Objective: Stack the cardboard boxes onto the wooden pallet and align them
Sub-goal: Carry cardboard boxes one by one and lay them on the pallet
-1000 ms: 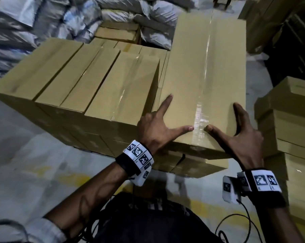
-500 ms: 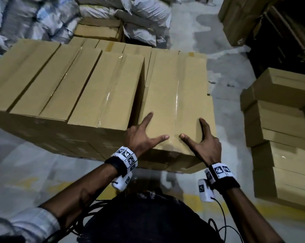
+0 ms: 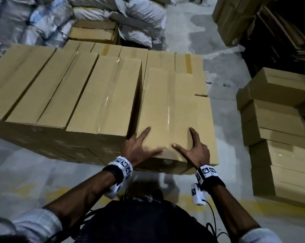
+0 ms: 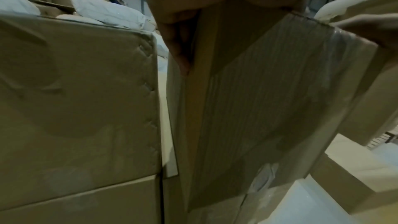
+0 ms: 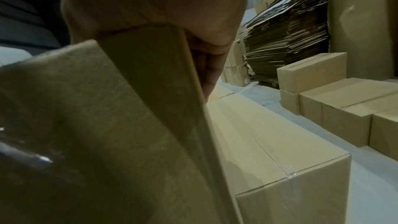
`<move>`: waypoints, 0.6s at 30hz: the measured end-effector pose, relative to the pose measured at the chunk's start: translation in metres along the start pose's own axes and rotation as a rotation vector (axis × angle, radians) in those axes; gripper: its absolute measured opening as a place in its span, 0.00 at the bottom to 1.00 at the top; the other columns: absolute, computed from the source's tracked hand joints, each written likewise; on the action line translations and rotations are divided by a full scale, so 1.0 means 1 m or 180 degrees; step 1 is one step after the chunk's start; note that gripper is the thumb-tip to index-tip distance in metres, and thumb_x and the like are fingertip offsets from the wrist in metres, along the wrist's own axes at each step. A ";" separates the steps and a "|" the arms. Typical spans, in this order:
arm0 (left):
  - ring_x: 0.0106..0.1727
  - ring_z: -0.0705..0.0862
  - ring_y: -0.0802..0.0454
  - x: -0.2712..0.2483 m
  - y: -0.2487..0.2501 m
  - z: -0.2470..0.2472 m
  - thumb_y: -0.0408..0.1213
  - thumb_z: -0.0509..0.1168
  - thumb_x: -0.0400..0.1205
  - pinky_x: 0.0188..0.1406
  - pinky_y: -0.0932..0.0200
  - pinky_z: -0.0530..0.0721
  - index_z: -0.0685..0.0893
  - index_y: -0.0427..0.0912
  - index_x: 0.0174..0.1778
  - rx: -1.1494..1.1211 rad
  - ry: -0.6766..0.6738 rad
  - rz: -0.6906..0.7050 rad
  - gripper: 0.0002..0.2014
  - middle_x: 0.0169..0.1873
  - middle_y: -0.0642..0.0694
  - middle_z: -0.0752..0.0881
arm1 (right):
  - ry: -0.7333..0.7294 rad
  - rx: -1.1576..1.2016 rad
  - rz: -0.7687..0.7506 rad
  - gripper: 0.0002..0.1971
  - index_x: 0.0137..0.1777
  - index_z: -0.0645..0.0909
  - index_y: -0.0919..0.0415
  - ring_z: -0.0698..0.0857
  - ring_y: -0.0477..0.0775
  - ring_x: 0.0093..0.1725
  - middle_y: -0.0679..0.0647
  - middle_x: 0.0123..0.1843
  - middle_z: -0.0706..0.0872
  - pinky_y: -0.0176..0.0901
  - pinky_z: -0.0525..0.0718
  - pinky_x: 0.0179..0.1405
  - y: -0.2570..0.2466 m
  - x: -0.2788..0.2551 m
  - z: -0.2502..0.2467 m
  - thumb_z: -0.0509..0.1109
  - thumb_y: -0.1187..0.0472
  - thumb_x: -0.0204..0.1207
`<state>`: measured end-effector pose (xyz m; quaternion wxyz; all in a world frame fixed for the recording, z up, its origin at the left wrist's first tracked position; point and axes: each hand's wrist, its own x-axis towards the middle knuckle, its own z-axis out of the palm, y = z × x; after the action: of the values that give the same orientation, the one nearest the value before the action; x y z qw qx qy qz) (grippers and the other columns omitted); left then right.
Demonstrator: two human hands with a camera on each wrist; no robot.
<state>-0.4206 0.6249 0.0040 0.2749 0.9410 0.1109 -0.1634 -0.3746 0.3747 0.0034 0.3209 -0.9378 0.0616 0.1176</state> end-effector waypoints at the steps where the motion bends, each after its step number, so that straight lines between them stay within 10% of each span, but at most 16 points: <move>1: 0.80 0.70 0.25 -0.001 -0.004 0.003 0.85 0.62 0.66 0.77 0.31 0.72 0.46 0.77 0.87 -0.0054 -0.0013 0.0003 0.54 0.84 0.30 0.67 | 0.0002 -0.0056 -0.0035 0.54 0.86 0.56 0.30 0.85 0.72 0.67 0.61 0.68 0.88 0.60 0.83 0.68 -0.001 0.001 0.002 0.73 0.17 0.60; 13: 0.77 0.76 0.27 -0.001 -0.041 0.008 0.81 0.63 0.72 0.73 0.30 0.78 0.45 0.79 0.86 -0.0298 -0.0167 0.0166 0.49 0.79 0.33 0.75 | -0.0001 -0.0253 -0.0261 0.51 0.87 0.52 0.30 0.85 0.67 0.68 0.53 0.76 0.84 0.59 0.83 0.66 0.000 0.001 0.032 0.67 0.16 0.66; 18: 0.66 0.86 0.32 -0.001 -0.066 0.001 0.90 0.62 0.58 0.59 0.34 0.89 0.44 0.78 0.86 0.0100 -0.0249 0.0663 0.61 0.74 0.39 0.81 | -0.0518 0.0081 -0.0540 0.60 0.90 0.49 0.34 0.70 0.54 0.85 0.38 0.90 0.63 0.53 0.72 0.80 0.018 -0.001 0.019 0.75 0.20 0.63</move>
<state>-0.4418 0.6790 -0.0282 0.2796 0.9445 -0.0008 -0.1723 -0.3824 0.3720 -0.0217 0.3456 -0.9228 -0.0428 0.1650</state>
